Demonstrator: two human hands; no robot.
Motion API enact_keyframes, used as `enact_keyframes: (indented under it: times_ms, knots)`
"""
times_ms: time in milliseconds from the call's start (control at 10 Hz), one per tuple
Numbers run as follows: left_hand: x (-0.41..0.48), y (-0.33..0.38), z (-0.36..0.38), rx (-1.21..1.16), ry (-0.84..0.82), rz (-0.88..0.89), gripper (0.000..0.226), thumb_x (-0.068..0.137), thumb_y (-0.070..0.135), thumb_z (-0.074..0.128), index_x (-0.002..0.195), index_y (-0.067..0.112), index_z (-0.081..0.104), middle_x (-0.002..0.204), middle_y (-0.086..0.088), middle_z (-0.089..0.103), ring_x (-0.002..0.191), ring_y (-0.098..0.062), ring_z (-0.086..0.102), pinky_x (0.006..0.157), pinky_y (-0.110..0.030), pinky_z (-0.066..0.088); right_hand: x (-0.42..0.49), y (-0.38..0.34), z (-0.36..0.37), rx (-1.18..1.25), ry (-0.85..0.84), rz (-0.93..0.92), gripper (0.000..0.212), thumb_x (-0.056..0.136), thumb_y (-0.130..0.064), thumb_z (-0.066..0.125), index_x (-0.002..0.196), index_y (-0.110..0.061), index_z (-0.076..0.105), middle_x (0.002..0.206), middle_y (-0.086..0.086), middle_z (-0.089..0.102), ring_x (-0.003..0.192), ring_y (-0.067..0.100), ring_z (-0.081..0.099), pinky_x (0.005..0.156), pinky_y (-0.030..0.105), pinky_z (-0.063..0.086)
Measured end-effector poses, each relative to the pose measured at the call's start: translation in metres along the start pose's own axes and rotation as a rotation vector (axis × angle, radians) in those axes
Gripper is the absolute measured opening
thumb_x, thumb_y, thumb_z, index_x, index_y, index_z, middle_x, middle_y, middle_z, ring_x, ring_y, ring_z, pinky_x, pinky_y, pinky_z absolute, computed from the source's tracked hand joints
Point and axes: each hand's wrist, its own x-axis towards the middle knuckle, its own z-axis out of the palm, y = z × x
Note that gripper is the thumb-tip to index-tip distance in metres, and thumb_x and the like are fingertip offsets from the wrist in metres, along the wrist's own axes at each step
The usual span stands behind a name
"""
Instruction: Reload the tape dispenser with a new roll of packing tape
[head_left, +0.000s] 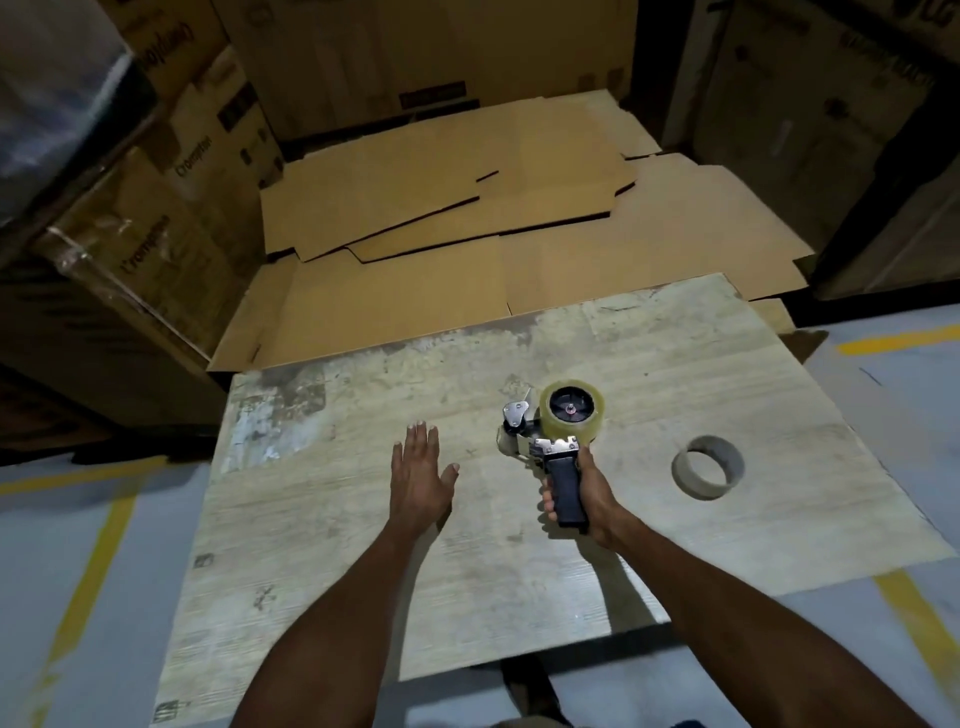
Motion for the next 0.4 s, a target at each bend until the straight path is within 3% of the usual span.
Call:
enact_keyframes:
  times_ms: [100,200,400]
  knots:
    - [-0.007,0.008,0.003,0.028,-0.022,-0.004,0.074,0.104,0.04,0.05,0.163,0.008,0.018,0.172,-0.013,0.006,0.159,-0.025,-0.001,0.127,-0.041,-0.003,-0.011,-0.003,-0.007,-0.17,0.113,-0.056,0.084,0.103,-0.07,0.029,0.083,0.003,0.064,0.066,0.018,0.061,0.052,0.03,0.06,0.048,0.032,0.05]
    - [-0.022,0.023,-0.001,0.017,-0.034,-0.018,0.074,0.105,0.039,0.049,0.163,0.007,0.018,0.171,-0.013,0.005,0.159,-0.026,-0.002,0.127,-0.041,-0.003,-0.024,-0.013,-0.016,-0.757,0.378,-0.203,0.077,0.108,-0.063,0.024,0.085,-0.003,0.068,0.086,0.016,0.068,0.076,0.03,0.063,0.064,0.035,0.044]
    - [-0.066,0.051,0.003,0.046,0.035,-0.087,0.072,0.106,0.042,0.045,0.163,0.008,0.017,0.172,-0.012,0.005,0.159,-0.025,-0.002,0.127,-0.04,-0.005,-0.042,-0.014,-0.055,-1.293,0.454,-0.459,0.065,0.11,-0.053,0.031,0.088,-0.007,0.072,0.103,0.022,0.075,0.096,0.038,0.068,0.077,0.039,0.045]
